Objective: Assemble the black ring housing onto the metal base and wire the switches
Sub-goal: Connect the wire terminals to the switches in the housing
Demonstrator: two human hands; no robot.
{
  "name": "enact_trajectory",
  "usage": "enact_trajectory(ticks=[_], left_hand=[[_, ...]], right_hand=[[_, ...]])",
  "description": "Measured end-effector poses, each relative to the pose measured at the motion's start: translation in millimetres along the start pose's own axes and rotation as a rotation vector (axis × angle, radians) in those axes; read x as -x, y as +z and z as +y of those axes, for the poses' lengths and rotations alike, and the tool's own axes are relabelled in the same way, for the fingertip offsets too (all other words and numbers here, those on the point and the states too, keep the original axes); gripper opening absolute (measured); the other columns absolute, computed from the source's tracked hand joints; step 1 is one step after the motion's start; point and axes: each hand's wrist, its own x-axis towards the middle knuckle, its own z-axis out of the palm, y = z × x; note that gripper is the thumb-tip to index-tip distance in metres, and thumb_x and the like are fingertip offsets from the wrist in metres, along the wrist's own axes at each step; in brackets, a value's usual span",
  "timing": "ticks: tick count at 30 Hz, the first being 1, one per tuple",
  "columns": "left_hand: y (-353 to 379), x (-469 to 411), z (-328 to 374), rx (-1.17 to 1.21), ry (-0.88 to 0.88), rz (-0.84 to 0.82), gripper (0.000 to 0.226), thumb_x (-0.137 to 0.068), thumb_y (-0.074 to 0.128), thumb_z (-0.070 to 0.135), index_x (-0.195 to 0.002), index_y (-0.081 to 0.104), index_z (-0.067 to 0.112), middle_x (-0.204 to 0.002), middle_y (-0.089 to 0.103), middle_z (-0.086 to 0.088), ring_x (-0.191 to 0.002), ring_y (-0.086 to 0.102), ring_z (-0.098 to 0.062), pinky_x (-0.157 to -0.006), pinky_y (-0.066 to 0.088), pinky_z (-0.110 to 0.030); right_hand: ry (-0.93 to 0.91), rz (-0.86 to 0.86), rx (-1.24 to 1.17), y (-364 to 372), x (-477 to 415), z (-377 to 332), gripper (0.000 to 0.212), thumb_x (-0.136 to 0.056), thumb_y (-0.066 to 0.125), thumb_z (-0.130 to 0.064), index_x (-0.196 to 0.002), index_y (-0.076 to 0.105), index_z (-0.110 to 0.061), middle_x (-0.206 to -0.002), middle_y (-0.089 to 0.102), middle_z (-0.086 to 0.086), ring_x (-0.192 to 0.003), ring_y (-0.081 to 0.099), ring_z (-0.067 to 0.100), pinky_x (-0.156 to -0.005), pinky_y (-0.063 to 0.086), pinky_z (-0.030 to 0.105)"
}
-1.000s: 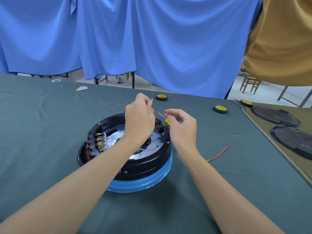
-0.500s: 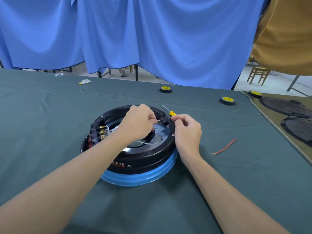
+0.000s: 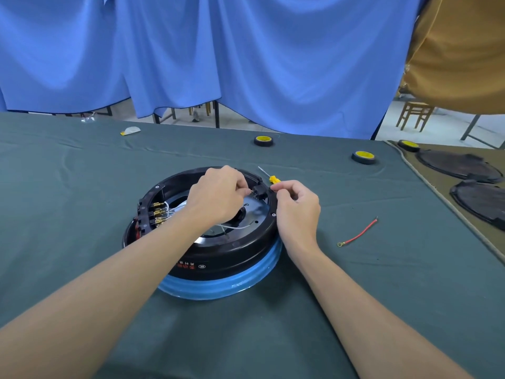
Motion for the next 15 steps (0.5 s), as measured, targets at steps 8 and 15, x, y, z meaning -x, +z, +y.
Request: enact_trajectory(ticks=[8, 15], left_hand=[[1.2, 1.5, -2.0, -0.008, -0.002, 0.012, 0.013, -0.097, 0.059, 0.031, -0.092, 0.071, 0.027, -0.099, 0.067, 0.002, -0.098, 0.059, -0.026, -0.077, 0.046, -0.036], [3.5, 1.2, -0.2, -0.037, 0.015, 0.031, 0.014, -0.097, 0.059, 0.032, -0.095, 0.072, 0.027, -0.097, 0.068, 0.002, -0.096, 0.06, -0.025, -0.073, 0.044, -0.034]], right_hand=[[0.013, -0.009, 0.01, -0.5, 0.7, -1.2, 0.031, -0.083, 0.045, -0.004, -0.074, 0.069, -0.022, -0.046, 0.052, -0.016, -0.039, 0.048, 0.004, -0.051, 0.046, 0.025], [0.016, -0.004, 0.014, 0.1, 1.5, 0.1, 0.032, -0.083, 0.045, -0.005, -0.073, 0.068, -0.024, -0.047, 0.053, -0.016, -0.04, 0.044, 0.004, -0.051, 0.041, 0.026]])
